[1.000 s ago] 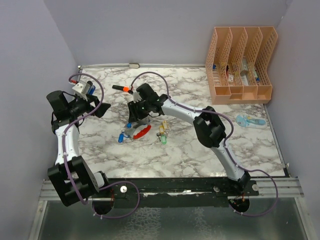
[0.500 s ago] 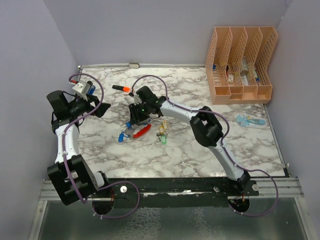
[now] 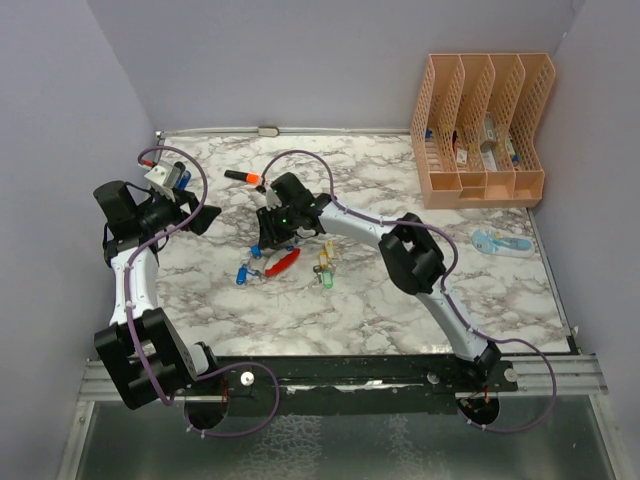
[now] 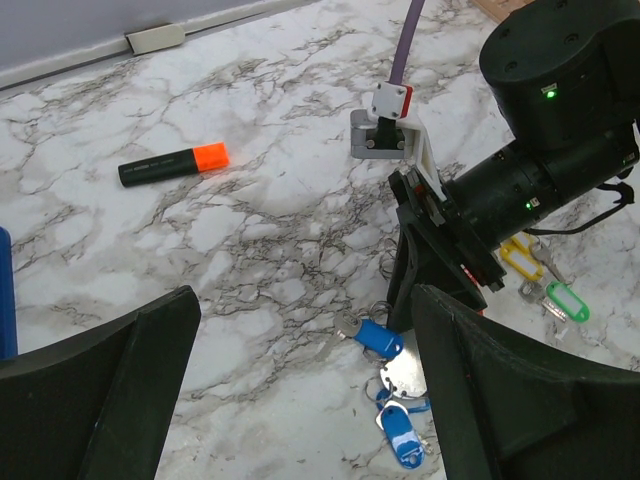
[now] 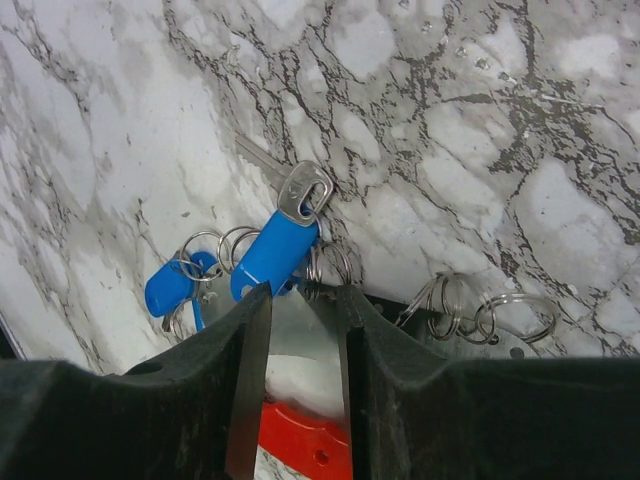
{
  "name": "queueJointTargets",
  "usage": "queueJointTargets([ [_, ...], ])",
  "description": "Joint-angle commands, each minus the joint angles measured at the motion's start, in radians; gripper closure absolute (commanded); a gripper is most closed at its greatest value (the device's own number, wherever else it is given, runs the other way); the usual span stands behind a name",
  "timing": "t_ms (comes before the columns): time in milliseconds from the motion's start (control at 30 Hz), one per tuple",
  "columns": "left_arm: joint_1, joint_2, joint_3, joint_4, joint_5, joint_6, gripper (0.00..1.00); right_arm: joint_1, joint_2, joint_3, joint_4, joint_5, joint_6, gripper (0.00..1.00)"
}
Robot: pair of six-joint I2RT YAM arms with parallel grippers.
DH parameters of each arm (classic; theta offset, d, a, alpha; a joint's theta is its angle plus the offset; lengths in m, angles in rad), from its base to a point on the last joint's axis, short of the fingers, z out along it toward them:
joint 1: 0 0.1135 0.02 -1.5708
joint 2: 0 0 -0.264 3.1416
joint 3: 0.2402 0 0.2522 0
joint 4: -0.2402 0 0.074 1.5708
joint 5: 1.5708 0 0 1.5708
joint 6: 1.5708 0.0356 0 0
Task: Put the keys on the keyring
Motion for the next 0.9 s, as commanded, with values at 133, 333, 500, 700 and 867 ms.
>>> queueJointTargets([
  [133, 0.002, 0.004, -0.001, 0.022, -0.006, -0.004, 0.1, 0.02, 0.027, 0.026, 0.059, 0.014, -0.049, 0.75],
  [333, 0.002, 0.004, -0.002, 0.019, -0.008, -0.003, 0.1, 0.02, 0.045, 0.043, 0.056, 0.031, -0.057, 0.89],
  [500, 0.002, 0.012, -0.003, 0.019, -0.007, -0.004, 0.1, 0.02, 0.033, 0.023, 0.073, 0.053, -0.069, 0.99],
  [700, 0.002, 0.016, -0.003, 0.02, -0.004, -0.005, 0.1, 0.02, -0.031, -0.061, 0.155, 0.056, -0.102, 0.99],
  [867, 0.002, 0.018, -0.001, 0.007, 0.024, 0.005, 0.1, 0.02, -0.134, -0.201, 0.271, 0.071, -0.12, 0.99],
])
